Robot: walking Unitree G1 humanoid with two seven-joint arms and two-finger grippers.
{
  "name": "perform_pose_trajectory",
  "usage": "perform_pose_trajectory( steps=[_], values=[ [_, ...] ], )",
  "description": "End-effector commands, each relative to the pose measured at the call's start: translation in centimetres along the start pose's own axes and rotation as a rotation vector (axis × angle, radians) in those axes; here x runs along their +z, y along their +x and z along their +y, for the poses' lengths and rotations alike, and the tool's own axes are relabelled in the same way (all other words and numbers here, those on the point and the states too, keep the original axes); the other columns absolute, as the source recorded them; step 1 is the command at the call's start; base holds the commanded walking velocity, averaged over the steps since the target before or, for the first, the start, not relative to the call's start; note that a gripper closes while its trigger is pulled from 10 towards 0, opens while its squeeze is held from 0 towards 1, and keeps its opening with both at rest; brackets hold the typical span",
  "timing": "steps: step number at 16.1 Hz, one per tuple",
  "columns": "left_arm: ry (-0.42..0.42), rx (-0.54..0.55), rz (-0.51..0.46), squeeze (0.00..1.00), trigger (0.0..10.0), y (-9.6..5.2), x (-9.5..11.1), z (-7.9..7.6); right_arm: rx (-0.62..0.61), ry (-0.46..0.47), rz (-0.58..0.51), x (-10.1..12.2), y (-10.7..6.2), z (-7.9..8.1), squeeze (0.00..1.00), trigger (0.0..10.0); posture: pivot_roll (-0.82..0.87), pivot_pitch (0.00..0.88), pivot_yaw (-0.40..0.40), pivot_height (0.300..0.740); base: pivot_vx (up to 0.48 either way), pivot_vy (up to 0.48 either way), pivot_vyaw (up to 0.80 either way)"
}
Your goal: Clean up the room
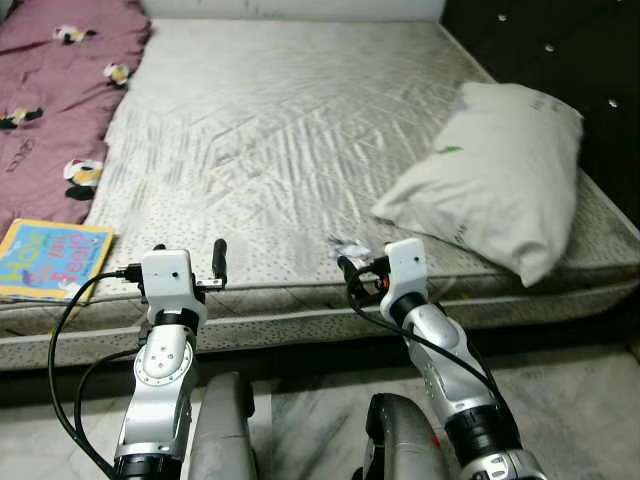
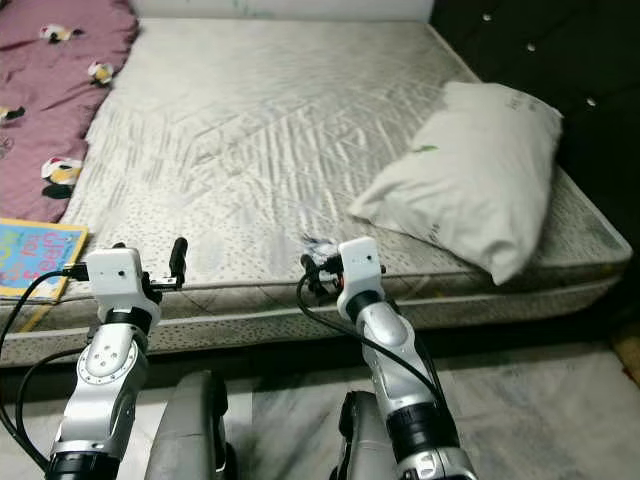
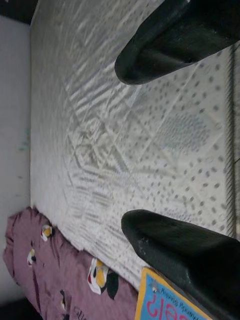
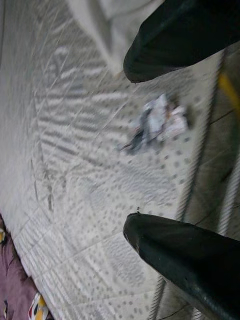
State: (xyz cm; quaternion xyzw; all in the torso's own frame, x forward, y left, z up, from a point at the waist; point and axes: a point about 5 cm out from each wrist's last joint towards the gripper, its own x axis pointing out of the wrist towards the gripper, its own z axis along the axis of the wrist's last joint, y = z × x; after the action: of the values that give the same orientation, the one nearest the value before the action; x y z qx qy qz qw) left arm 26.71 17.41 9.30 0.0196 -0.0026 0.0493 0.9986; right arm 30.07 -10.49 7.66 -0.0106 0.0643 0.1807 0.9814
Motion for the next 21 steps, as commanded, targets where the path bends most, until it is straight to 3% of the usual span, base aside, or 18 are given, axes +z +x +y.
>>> perform_pose_trajectory(
  steps=[1,8,13,15,19,21],
  values=[
    [-0.004,0.002,-0.016,0.0,10.0,0.1,0.5,0.1,0.002,0.012,-0.004,0.2,0.2,-0.2,0.0,10.0,0.03,0.062,-0.049,0.596,0.398,0.0,0.0],
    [-0.001,0.001,-0.016,0.0,10.0,0.7,0.6,0.3,-0.012,0.019,-0.018,0.5,0.5,-0.5,0.0,10.0,0.02,0.052,-0.045,0.596,0.374,0.0,0.0],
    [0.011,0.01,-0.005,0.0,10.0,0.6,0.5,0.6,-0.028,0.039,0.008,-0.1,0.6,-0.7,0.0,10.0,0.06,0.06,-0.055,0.596,0.0,0.0,0.0],
    [0.022,0.054,0.009,0.0,10.0,-0.2,0.3,1.9,-0.007,0.051,0.008,-0.3,0.7,0.0,0.0,10.0,0.08,0.079,-0.055,0.576,0.0,0.0,0.0],
    [0.047,0.082,0.03,0.0,10.0,-1.1,0.1,2.6,0.022,0.079,0.064,-1.0,1.0,0.5,0.0,10.0,0.1,0.116,-0.049,0.536,0.0,0.0,0.0],
    [0.052,0.115,0.058,0.0,10.0,-2.4,0.1,3.4,0.056,0.047,0.084,-1.3,1.2,1.0,0.0,10.0,0.13,0.184,-0.059,0.531,0.0,0.0,0.0]
  ],
)
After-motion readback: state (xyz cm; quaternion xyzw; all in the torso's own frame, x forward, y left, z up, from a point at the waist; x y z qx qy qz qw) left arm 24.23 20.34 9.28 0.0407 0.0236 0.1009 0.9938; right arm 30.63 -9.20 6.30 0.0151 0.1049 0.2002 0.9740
